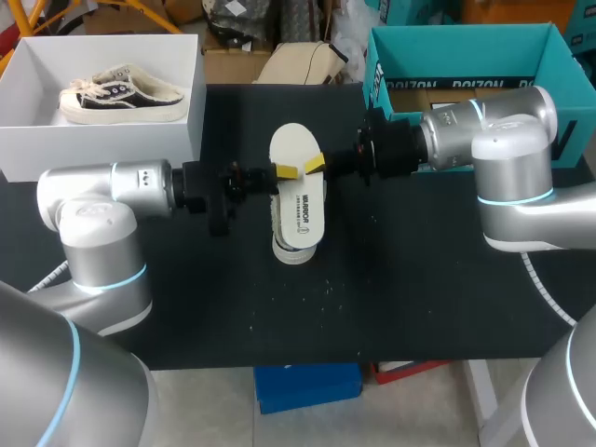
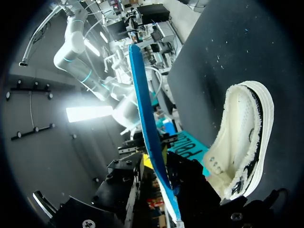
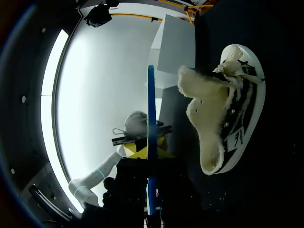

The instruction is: Take the shoe out of the shoebox, open the shoe tongue, remove and reinsert the insole, then place the shoe into the shoebox

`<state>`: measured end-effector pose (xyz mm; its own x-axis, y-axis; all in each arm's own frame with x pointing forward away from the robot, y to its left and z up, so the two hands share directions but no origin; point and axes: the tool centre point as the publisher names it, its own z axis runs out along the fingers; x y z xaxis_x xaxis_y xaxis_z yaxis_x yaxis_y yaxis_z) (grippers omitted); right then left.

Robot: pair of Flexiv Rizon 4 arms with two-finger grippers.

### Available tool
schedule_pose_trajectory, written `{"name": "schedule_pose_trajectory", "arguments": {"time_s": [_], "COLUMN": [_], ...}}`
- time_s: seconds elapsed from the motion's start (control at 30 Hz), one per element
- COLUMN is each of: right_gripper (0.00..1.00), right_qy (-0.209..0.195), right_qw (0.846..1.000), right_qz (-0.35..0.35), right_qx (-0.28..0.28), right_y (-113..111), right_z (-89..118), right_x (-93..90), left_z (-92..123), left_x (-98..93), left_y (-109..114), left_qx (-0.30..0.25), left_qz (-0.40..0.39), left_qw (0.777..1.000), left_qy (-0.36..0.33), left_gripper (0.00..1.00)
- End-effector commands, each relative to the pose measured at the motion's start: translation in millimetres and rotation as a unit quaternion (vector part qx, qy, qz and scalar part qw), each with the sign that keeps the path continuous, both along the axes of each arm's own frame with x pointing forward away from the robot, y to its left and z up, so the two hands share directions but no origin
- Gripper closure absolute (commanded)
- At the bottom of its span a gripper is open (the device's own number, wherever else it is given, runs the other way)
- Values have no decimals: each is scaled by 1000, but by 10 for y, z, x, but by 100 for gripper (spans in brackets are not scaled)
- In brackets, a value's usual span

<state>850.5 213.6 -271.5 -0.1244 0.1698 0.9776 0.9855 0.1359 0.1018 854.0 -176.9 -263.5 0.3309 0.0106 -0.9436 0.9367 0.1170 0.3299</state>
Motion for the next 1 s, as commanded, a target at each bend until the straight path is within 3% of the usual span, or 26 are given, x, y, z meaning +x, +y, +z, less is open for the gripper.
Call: {"name": "schedule_pose_trajectory", "arguments": {"time_s": [0.03,0.23,0.4,0.47,0.6,0.63,0.67,0.8,1.0], "right_gripper": [100,100,100,100,100,73,0,0,0], "right_qy": [0,0,0,0,0,0,3,4,-6], "right_qw": [1000,1000,1000,1000,1000,1000,1000,999,997], "right_qz": [-1,-1,-1,-1,-1,-1,-5,-31,-47], "right_qx": [0,0,0,0,0,0,2,6,-54], "right_y": [10,10,10,10,10,6,0,-98,-326], "right_z": [-6,-6,-6,-6,-6,-4,0,11,-25], "right_x": [-3,-3,-3,-3,-3,0,3,26,-6], "left_z": [-20,-43,-35,-31,-42,-43,-40,-21,24], "left_x": [-12,-52,-67,-70,-70,-73,-86,-155,-305], "left_y": [-45,-45,-60,-68,-72,-67,-62,-34,65], "left_qx": [2,4,2,2,8,8,9,23,45], "left_qz": [0,0,-2,-3,2,3,5,12,20], "left_qw": [1000,1000,1000,1000,1000,1000,1000,999,998], "left_qy": [-1,2,2,1,7,8,10,23,45], "left_gripper": [96,87,89,100,100,100,100,100,100]}}
